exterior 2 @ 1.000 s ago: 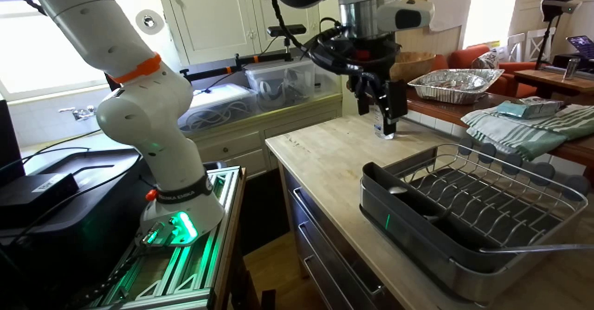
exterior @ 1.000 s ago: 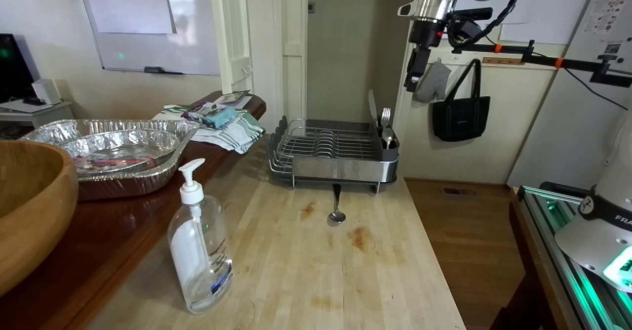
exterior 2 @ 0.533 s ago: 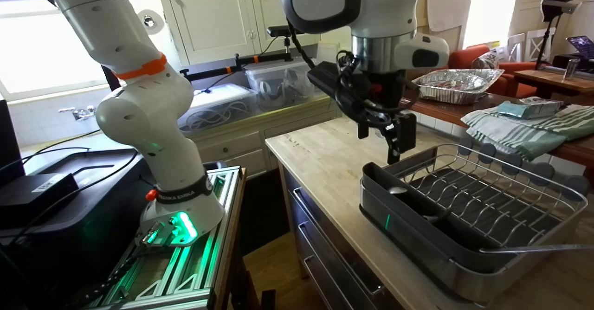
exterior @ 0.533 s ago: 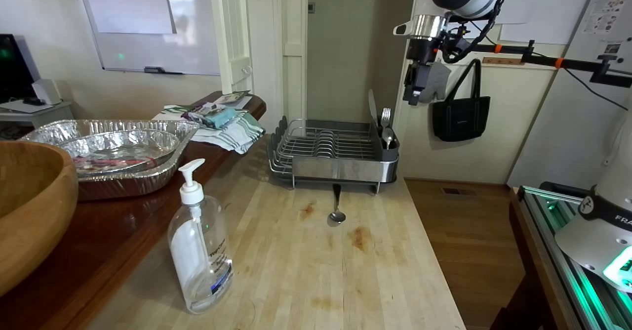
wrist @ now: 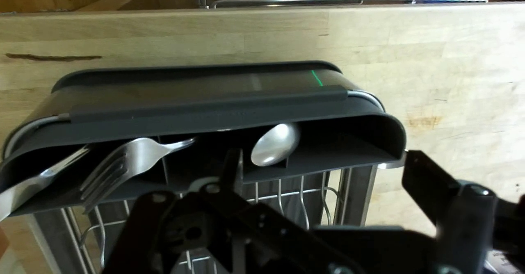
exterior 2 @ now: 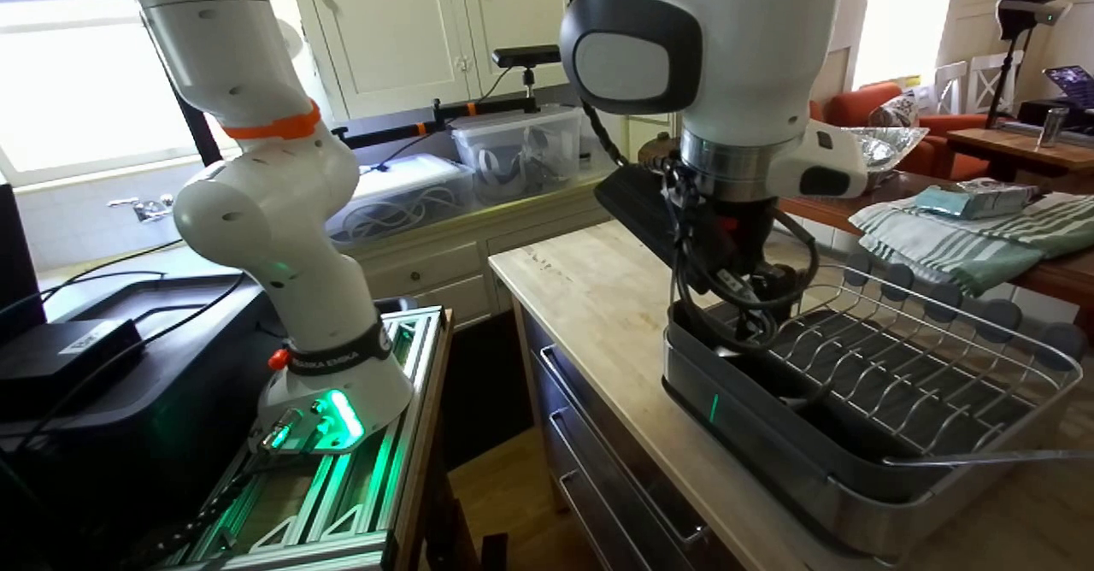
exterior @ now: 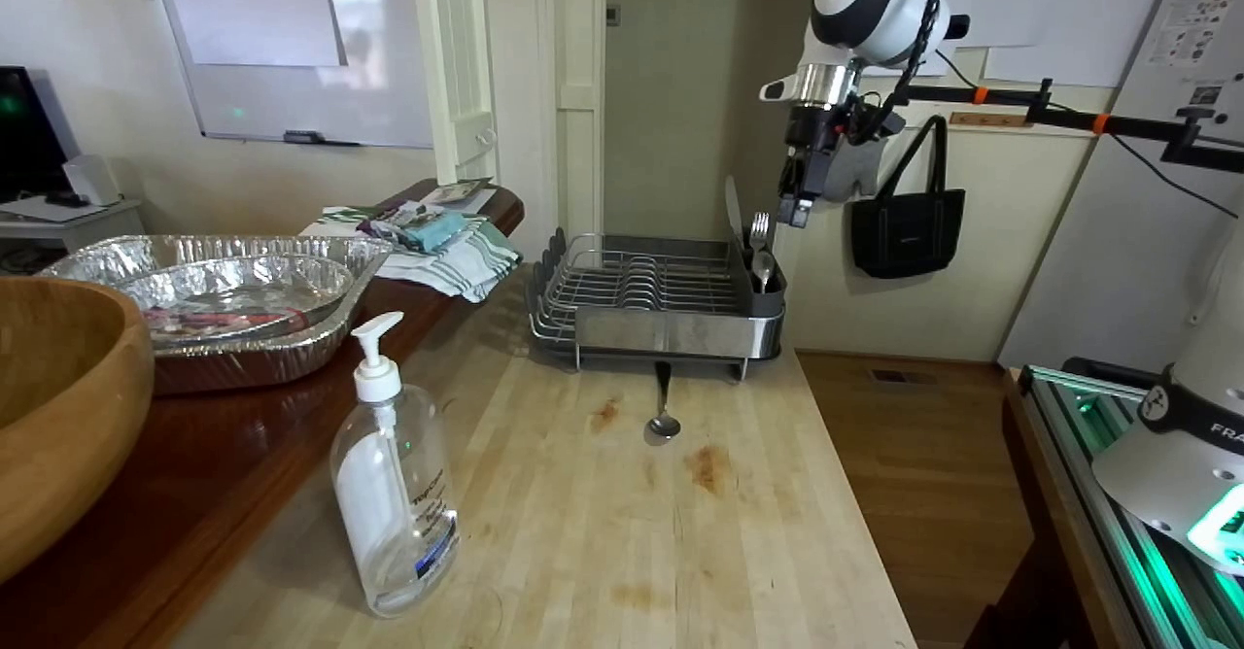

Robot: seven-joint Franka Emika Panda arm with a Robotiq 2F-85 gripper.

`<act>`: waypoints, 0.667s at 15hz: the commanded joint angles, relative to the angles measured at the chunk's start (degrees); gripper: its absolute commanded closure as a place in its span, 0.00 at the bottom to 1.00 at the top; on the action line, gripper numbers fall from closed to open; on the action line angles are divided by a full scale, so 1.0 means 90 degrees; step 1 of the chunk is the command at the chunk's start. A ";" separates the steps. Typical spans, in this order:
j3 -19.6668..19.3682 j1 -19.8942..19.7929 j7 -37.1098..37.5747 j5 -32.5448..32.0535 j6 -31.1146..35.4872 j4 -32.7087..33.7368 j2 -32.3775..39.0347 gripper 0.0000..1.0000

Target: Remove the spoon from the dish rack

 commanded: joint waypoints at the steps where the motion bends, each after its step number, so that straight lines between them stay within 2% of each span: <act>1: 0.0187 -0.0288 -0.0353 0.0432 -0.0241 0.0456 0.0574 0.00; 10: 0.0665 -0.0635 -0.0220 0.0696 -0.0565 0.0962 0.1231 0.00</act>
